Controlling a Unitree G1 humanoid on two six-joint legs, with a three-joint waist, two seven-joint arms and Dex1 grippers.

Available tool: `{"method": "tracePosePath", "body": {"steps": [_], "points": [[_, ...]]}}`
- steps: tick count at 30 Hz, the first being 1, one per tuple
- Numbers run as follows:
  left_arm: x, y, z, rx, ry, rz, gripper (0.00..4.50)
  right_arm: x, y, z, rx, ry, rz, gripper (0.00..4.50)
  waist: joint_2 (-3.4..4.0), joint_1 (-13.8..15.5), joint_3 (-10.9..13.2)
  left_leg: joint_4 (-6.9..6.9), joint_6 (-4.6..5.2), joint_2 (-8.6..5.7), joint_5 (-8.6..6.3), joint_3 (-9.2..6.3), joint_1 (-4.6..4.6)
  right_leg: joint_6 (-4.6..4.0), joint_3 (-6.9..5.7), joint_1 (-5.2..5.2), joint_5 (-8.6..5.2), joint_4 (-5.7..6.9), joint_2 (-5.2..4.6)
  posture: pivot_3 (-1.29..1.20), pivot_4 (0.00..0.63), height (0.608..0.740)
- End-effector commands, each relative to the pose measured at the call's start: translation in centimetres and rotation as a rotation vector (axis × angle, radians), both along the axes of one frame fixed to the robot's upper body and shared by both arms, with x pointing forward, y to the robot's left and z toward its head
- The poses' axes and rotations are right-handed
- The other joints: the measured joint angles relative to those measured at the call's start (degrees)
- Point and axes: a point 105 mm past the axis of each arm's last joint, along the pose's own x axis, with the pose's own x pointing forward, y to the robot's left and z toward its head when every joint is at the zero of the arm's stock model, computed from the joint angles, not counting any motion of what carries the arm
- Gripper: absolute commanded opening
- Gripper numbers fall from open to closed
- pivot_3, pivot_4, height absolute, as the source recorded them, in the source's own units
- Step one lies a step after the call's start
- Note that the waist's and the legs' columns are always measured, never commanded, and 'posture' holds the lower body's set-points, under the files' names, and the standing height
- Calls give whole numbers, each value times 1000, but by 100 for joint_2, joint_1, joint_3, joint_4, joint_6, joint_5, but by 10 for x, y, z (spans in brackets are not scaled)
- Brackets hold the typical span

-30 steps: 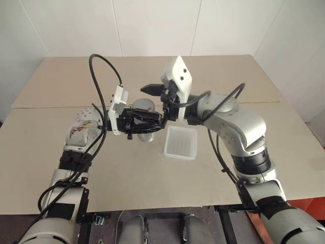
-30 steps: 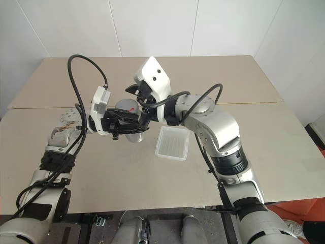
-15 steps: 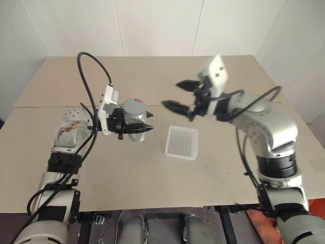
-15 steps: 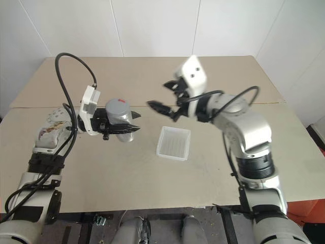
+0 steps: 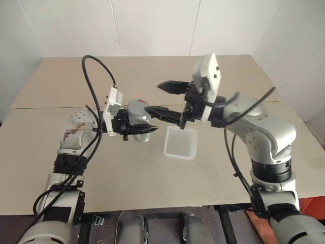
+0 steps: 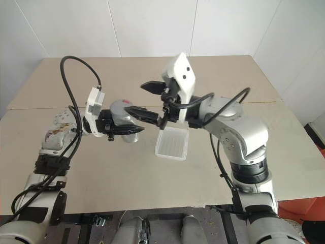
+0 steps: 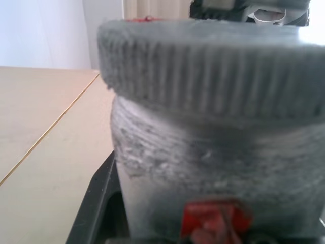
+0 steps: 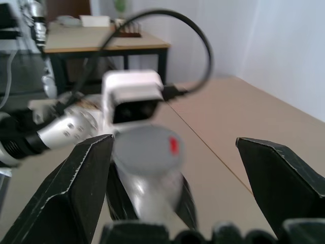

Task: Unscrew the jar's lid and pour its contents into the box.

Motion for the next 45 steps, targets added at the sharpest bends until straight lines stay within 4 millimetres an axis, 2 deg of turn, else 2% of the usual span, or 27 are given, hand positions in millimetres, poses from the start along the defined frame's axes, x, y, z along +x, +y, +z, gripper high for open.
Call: {"method": "tracePosePath", "body": {"steps": [1, 9, 23, 34, 41, 45], "points": [[0, -5, 14, -14, -55, -20, 1973, -2, 12, 7, -12, -49, -5, 4464, 0, -1, 0, 0, 0, 0, 0, 0, 0, 0, 0, 0, 0, 0, 0, 0, 150, 740], [0, -4, 15, -14, -57, -25, 1973, 16, 23, 4, -29, -34, -65, 4464, 0, 0, 0, 0, -1, -1, 1, 1, 0, 0, 0, 0, 0, -1, 0, 0, 150, 740], [-1, 3, 16, -5, -59, -11, 1973, 20, -6, -1, -49, -27, -119, 4464, 0, -1, 0, -1, -1, 0, 0, 1, 0, 0, 0, 0, 0, -2, 0, 0, 150, 740], [-1, 5, 17, -1, -64, -6, 1973, 22, -17, 1, -43, -33, -141, 4464, 0, 0, 0, -1, -1, 0, 0, 0, 0, 0, 0, 0, 0, -2, 0, 0, 150, 740], [0, 5, 17, -4, -62, 1, 1973, -2, 0, 13, -5, -61, -17, 4464, 0, -5, 0, -1, 0, 0, 0, 0, 0, 0, 0, 0, 0, -3, 0, 0, 150, 740], [-1, 3, 16, -5, -60, -3, 1973, -7, 13, 12, -1, -58, 16, 4464, 0, -3, 0, -1, -1, 0, 0, 0, 0, 0, 0, 0, 0, -1, 0, 0, 150, 740]]}}
